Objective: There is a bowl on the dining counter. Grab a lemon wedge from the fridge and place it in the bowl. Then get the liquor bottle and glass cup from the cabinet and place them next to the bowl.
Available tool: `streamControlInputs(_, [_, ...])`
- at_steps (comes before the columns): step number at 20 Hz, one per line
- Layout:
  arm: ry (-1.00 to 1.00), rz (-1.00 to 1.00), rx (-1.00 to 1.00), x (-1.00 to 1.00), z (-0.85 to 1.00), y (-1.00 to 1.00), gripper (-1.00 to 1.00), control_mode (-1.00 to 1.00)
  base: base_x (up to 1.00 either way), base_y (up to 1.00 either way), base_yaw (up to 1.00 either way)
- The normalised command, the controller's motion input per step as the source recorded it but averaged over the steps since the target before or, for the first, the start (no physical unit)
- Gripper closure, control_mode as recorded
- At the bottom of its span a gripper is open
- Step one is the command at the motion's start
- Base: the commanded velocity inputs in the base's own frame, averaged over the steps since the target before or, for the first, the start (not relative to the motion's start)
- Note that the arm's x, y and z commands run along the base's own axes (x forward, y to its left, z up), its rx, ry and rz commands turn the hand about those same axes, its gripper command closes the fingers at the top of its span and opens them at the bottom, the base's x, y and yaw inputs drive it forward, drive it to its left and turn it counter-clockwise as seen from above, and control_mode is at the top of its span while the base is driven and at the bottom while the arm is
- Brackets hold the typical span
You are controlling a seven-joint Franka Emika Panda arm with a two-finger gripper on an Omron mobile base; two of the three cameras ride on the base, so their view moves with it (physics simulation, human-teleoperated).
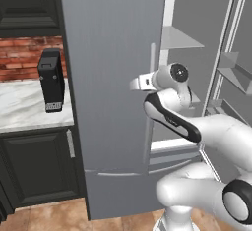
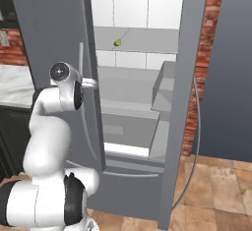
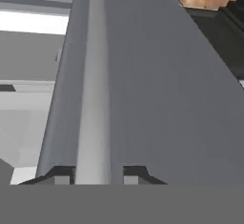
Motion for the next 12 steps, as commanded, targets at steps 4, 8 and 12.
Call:
streamControlInputs(4, [0.05, 0.18, -0.07, -1.00, 0.05, 0.58, 1.00, -1.00, 0.00, 0.00, 0.00])
streamControlInputs(8, [0.11, 0.11, -0.08, -1.00, 0.13, 0.48, -1.00, -1.00, 0.00, 0.00, 0.00])
streamControlInputs(12, [0.03, 0.00, -0.01, -0.97, 0.51, -0.31, -1.00, -1.00, 0.00, 0.00, 0.00])
